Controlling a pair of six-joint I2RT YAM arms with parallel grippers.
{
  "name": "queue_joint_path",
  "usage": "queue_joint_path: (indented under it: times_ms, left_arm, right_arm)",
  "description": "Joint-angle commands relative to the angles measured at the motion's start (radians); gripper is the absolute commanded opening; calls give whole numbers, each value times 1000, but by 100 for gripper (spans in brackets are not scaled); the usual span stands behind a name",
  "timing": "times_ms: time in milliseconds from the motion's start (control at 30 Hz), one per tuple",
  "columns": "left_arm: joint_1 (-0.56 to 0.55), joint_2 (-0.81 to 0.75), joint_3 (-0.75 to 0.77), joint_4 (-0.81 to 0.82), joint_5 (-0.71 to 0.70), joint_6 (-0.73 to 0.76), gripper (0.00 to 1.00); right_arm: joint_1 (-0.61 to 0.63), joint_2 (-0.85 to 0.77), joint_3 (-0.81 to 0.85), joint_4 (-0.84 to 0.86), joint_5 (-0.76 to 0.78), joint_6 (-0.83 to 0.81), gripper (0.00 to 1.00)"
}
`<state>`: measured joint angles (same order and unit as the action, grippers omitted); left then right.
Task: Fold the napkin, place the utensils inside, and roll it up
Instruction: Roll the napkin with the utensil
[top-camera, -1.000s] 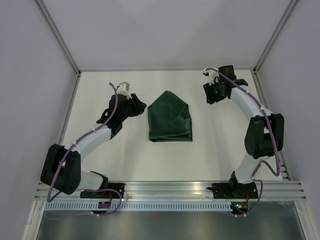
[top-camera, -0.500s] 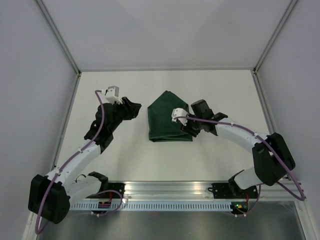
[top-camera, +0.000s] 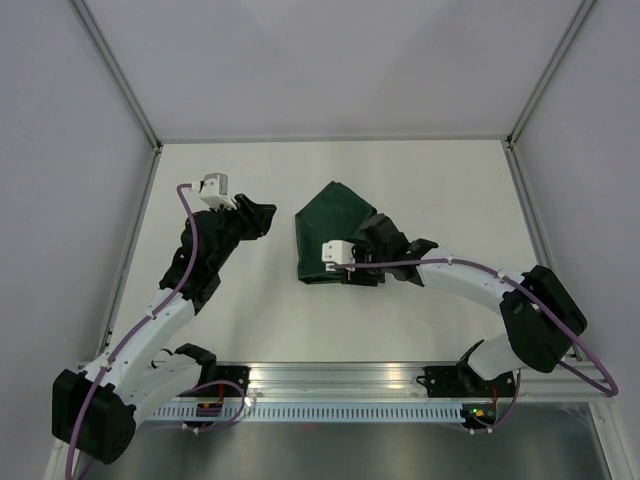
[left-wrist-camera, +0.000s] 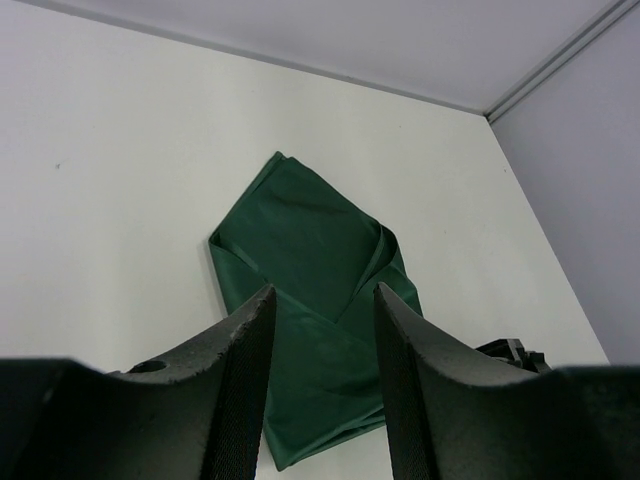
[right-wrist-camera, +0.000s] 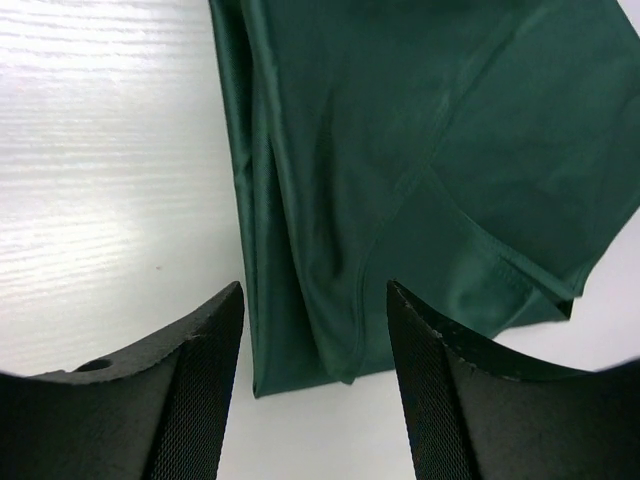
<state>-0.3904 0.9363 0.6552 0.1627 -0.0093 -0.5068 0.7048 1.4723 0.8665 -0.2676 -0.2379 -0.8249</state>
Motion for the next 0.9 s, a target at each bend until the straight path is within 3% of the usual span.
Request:
queue_joint_path:
  times_ms: [0, 467, 867]
  left_arm:
    - [-4, -11, -2, 3, -17, 39, 50]
    - [-4, -11, -2, -22, -21, 54, 50]
    - [-4, -8, -11, -41, -20, 76, 50]
  right_arm:
    - [45, 35, 20, 67, -8, -28, 65]
    - [105, 178, 29, 142, 34, -25, 65]
    - [105, 256, 43, 160, 77, -40, 57]
